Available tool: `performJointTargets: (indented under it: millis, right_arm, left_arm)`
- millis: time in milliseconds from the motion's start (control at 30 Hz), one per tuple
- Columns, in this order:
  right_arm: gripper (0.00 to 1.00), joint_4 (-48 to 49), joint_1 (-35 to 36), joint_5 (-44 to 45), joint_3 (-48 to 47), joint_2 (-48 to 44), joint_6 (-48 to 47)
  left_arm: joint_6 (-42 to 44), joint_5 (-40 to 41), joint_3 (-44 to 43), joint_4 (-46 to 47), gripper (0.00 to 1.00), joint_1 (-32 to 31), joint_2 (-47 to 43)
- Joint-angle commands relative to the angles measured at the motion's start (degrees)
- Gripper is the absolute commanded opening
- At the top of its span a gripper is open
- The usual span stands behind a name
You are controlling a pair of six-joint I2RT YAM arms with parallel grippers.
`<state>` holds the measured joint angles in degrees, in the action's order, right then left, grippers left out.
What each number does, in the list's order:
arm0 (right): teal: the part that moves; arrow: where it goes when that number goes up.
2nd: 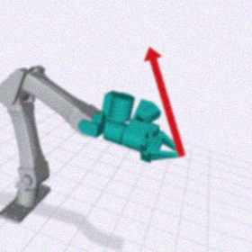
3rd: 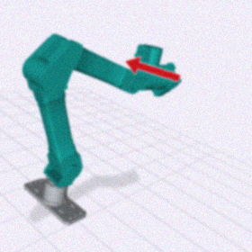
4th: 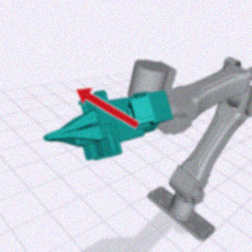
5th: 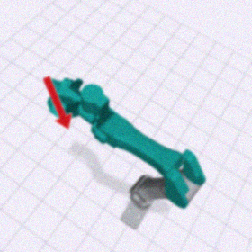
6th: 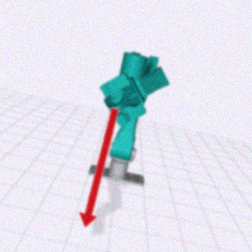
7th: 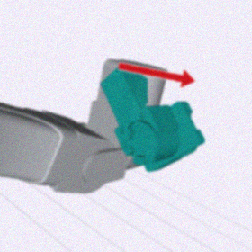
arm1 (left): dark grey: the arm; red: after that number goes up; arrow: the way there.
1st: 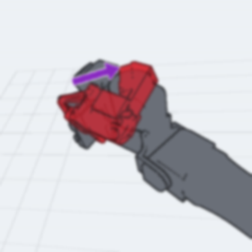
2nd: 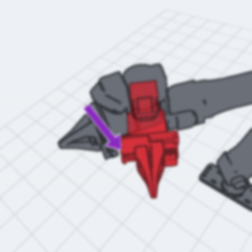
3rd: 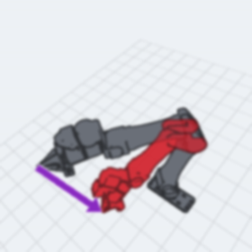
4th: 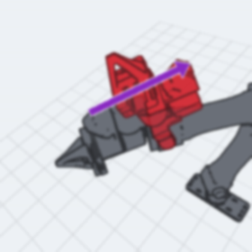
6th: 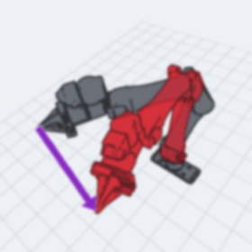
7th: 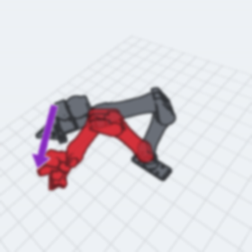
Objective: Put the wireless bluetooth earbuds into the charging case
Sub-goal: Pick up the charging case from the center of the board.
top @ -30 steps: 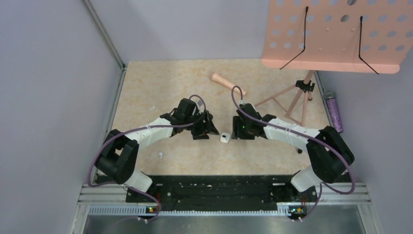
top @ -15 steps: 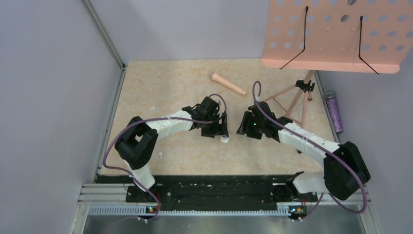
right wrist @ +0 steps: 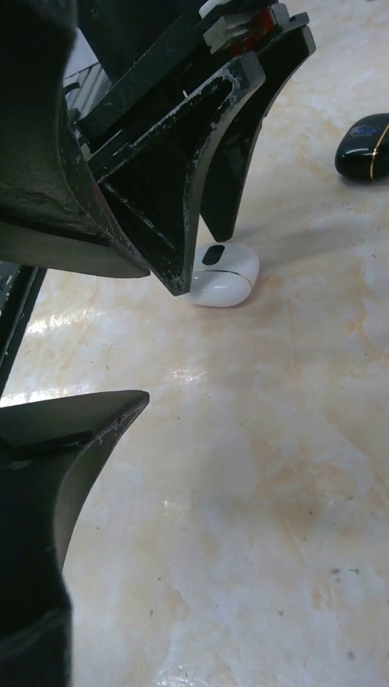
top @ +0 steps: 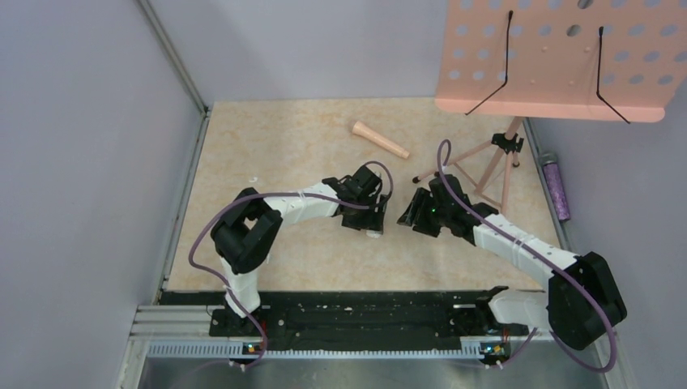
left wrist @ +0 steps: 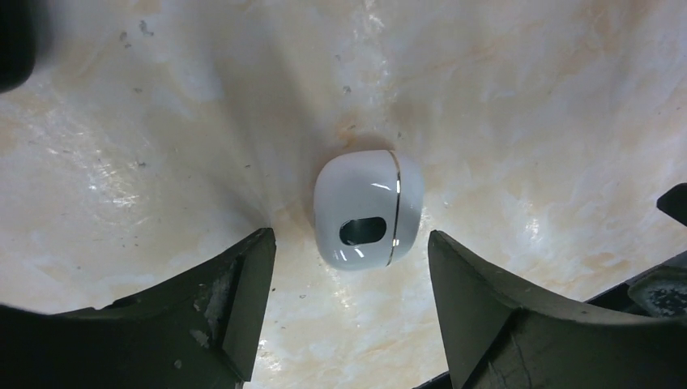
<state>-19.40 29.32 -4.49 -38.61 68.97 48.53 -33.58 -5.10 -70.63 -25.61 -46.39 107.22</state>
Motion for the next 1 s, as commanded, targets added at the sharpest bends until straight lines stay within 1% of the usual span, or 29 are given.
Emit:
performJointTargets:
  millis: [0,33,167,333,500,567,633,800,900,967]
  right_arm:
    - [0.52,2.82,-0.53,-1.46,-0.07,-0.18,1.19]
    - [0.52,2.9,-0.58,-1.55,-0.13,0.01,1.25]
    - [0.52,2.95,-0.6,-1.81,-0.16,-0.03,1.95]
    - [0.5,3.65,-1.45,-2.66,0.74,-0.56,3.91]
    - [0.49,3.93,-2.47,-3.93,1.7,-0.6,5.11]
    - [0.49,4.86,-2.98,-5.09,2.71,-0.85,6.14]
    - [0.49,6.81,-3.67,-6.99,4.07,-1.19,7.14]
    - [0.49,12.0,-5.46,-12.65,5.83,-0.76,9.13]
    - [0.5,15.28,-5.84,-15.3,5.9,0.03,10.37]
    - [0.51,17.65,-5.96,-16.86,5.99,0.48,11.14]
  left_arm:
    - [1.37,3.17,-3.03,-0.79,0.71,-1.4,1.32]
    - [1.26,3.76,-3.43,-0.8,0.67,-1.56,1.54]
    - [1.11,4.56,-4.85,-1.96,0.56,-2.01,3.02]
    - [1.54,7.11,-5.9,-2.76,0.53,-3.01,4.4]
    - [0.82,7.98,-5.5,-2.99,0.39,-3.18,3.87]
    - [0.77,7.89,-4.51,-2.22,0.36,-3.1,1.66]
    - [1.66,6.23,-2.03,0.7,0.35,-3.09,-1.43]
    - [5.51,-1.85,6.36,11.04,0.32,-2.92,-9.57]
    - [6.96,-5.09,9.75,14.92,0.31,-2.84,-13.0]
    - [7.8,-7.03,10.73,15.91,0.31,-2.78,-14.36]
